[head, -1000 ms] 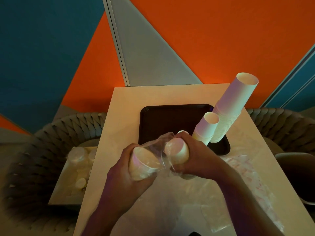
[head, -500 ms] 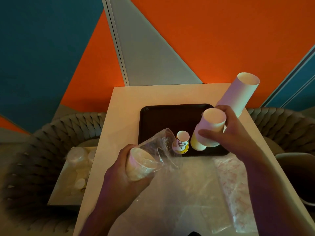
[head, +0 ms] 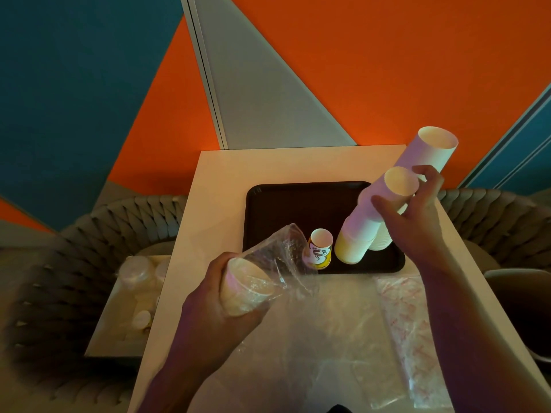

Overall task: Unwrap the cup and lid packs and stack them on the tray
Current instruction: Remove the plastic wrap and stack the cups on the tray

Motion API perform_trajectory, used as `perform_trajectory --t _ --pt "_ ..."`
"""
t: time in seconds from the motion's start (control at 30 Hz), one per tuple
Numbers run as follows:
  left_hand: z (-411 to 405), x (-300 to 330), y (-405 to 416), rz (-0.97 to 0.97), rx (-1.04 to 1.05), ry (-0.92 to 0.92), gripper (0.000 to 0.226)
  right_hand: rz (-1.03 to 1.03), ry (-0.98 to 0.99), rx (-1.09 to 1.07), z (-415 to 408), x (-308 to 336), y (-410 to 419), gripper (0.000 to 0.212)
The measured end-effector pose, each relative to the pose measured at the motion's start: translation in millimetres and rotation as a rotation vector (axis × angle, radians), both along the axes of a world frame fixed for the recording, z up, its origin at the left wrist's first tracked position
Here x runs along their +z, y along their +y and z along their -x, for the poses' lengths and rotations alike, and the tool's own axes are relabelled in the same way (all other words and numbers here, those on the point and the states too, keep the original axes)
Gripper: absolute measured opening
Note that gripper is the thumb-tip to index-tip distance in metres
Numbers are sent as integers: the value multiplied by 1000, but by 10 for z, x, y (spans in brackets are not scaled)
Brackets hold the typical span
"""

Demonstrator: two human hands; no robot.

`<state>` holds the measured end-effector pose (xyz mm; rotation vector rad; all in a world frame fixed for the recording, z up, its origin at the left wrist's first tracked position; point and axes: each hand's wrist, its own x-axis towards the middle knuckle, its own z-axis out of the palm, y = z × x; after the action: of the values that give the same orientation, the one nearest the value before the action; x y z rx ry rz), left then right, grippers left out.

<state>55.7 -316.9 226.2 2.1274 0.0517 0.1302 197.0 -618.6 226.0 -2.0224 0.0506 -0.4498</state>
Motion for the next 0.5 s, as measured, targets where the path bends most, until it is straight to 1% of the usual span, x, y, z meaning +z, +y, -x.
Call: perform_trajectory --t 0.07,0.1,0.27,0.33,0.4,0.5 --pt "0 5 1 -1 0 -7 70 46 -1 -37 7 -47 33 69" --pt "2 9 0 -3 0 -8 71 79 3 -52 4 -67 48 66" --pt "12 12 -4 2 -3 -10 72 245 75 -126 -47 -205 56 38" --pt "12 15 -10 5 -7 -15 73 318 110 -124 -45 -297 42 31" --pt "11 22 -15 5 -8 -15 74 343 162 -118 -16 -360 38 28" --pt "14 18 -10 9 -5 -2 72 383 192 -142 22 -370 41 30"
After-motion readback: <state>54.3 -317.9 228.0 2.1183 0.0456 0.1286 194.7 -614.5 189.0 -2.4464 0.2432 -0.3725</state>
